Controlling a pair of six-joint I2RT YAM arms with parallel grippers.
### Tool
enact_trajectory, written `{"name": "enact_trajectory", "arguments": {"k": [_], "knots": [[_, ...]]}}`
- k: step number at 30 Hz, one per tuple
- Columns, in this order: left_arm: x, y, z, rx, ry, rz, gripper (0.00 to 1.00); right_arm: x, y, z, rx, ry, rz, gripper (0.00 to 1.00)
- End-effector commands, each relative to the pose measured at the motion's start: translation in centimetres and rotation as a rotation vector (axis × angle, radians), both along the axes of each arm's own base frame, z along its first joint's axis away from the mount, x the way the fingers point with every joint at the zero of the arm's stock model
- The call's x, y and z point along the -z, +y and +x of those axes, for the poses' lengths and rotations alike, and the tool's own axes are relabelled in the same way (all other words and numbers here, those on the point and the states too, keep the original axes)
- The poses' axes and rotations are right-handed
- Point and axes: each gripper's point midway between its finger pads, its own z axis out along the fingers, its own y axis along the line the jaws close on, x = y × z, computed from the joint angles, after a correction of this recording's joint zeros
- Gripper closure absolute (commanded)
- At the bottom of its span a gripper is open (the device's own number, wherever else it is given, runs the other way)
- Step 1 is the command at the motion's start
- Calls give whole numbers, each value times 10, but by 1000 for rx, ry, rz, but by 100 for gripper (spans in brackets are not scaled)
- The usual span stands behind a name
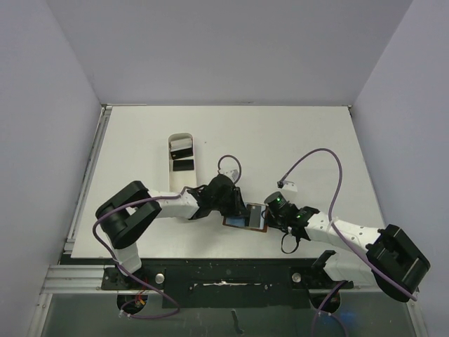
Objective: Put the credit cards into the card holder
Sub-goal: Insert the credit card into the card holder.
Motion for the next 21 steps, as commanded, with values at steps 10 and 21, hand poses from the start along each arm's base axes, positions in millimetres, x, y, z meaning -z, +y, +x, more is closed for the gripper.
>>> {"name": "enact_trajectory", "arguments": {"k": [10, 21], "knots": [[-22, -37, -7, 98, -85, -150, 78, 8, -2, 7, 0, -20, -20, 86], [-34, -21, -2, 33, -129, -128, 64, -22, -20, 4, 45, -39, -66, 77]]}}
